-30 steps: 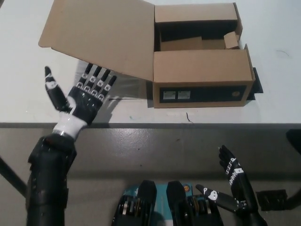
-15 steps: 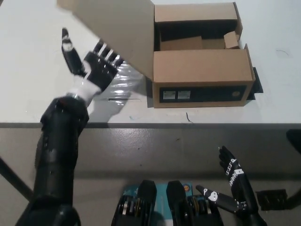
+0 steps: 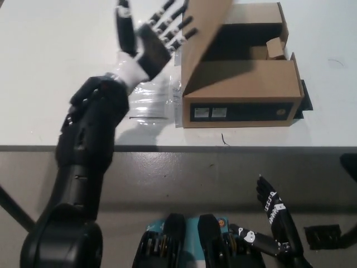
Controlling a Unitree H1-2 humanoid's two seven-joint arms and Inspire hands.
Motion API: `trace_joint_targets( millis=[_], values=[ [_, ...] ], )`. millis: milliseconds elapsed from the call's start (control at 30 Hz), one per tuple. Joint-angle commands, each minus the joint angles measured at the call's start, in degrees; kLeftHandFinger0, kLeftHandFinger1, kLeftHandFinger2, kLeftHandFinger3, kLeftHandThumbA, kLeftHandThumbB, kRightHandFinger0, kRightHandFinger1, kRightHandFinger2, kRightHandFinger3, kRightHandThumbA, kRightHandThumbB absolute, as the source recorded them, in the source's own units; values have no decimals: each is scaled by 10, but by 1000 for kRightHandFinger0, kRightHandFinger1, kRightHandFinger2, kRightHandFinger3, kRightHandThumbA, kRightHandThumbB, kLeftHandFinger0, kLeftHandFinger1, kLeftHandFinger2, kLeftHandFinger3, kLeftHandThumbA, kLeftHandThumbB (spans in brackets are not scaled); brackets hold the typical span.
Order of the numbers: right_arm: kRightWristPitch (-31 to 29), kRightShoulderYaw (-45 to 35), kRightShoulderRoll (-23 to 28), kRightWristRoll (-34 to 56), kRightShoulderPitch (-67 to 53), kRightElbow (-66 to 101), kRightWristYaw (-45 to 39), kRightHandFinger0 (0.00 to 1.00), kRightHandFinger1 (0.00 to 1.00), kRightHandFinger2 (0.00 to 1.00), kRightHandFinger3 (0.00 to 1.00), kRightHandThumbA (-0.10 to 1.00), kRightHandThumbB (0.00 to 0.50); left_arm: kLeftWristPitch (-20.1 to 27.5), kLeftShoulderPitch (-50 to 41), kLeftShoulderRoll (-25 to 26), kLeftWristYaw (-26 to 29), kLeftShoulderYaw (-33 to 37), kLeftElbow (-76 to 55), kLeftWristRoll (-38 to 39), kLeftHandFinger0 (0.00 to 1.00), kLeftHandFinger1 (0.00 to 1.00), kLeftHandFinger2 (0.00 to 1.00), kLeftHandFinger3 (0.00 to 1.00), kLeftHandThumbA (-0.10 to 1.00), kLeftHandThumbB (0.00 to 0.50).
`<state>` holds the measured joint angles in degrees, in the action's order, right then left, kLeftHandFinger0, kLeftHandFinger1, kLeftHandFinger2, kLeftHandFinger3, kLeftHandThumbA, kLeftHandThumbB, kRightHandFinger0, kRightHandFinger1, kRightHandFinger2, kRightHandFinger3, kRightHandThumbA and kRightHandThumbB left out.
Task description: A small storge box is placed at the center of the table and the robot uses its left hand to push the lid and close it
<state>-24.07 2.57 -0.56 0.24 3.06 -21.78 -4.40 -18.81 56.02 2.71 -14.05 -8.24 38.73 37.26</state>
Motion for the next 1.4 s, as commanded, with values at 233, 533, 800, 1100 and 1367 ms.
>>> trace_joint_targets(
  millis=[233,533,800,1100,1367],
  values=[
    [-29,16,0,-3,11,22,-5,1000,1000,1000,1000,1000,360,55,38,-50,-10,53,62,-90,1000,1000,1000,1000,1000,379],
    [-29,24,11,-13,11,29,-2,1000,1000,1000,1000,1000,332,80,-27,-52,-33,69,68,-123,1000,1000,1000,1000,1000,406],
    [-29,25,9,-12,13,29,1,1000,1000,1000,1000,1000,315,54,-48,-52,-51,74,-10,-118,1000,1000,1000,1000,1000,422],
    [-29,23,11,-5,12,34,-7,1000,1000,1000,1000,1000,318,-25,-142,-21,-48,113,-442,-103,1000,1000,1000,1000,1000,429],
    [-29,23,16,-12,20,28,-4,1000,1000,1000,1000,1000,315,60,-280,76,-83,116,-706,-171,1000,1000,1000,1000,1000,408]
  ],
)
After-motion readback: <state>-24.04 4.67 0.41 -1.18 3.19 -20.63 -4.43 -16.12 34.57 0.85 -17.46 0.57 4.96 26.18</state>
